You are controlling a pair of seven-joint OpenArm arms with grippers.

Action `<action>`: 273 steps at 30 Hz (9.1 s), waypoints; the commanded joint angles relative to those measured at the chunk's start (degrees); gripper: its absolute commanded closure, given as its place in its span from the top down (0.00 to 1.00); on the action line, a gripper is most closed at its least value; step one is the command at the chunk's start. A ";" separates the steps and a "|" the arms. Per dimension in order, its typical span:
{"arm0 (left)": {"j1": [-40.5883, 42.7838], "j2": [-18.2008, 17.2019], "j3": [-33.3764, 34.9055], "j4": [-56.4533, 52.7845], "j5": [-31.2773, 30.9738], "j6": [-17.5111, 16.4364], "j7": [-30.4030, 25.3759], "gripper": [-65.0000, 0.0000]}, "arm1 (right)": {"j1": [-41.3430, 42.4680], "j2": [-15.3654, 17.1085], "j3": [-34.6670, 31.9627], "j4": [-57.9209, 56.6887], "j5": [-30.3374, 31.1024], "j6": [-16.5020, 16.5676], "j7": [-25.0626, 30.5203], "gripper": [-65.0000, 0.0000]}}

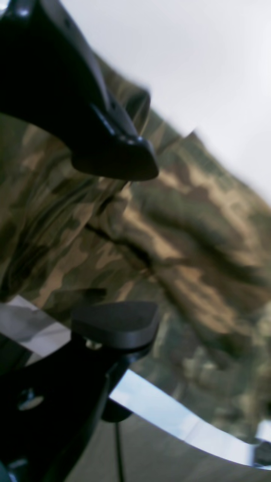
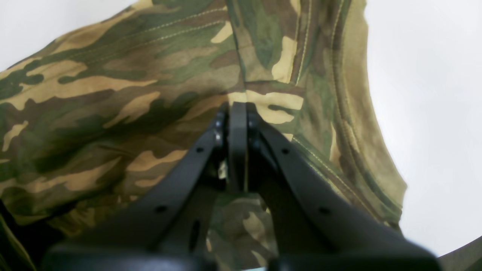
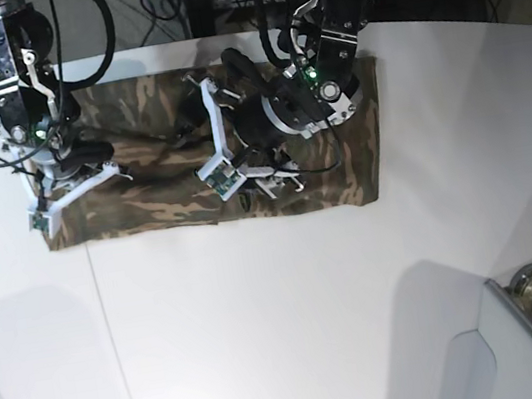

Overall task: Layout the t-shirt on the table in an organized manner, then fold the t-shirt properly
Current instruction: 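Move the left gripper along the strip toward the right gripper, folding it, then release the strip and reposition both grippers at its folded ends, then lift the strip end with the right gripper and fold it toward the left gripper, then press the folded bundle flat with the right gripper, then tuck and smooth the collar edge with both grippers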

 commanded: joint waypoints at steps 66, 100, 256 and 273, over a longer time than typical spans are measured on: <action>0.37 -19.96 -33.99 -29.23 -14.19 4.83 -19.97 0.00 | 10.42 7.78 40.02 -28.24 27.15 52.22 -10.14 0.81; -3.67 -15.57 -18.69 -30.11 -14.19 5.18 -19.97 0.00 | 12.35 4.35 24.55 -30.97 27.15 57.41 -16.29 0.02; 12.15 -26.29 -49.90 -28.70 -14.63 -3.69 -22.69 0.00 | 12.00 6.20 -32.77 7.80 27.06 6.07 -17.61 0.00; 8.54 -18.82 -30.03 -23.87 -14.19 -3.25 -22.69 0.00 | 14.46 5.05 -41.03 1.39 26.97 6.07 -22.44 0.00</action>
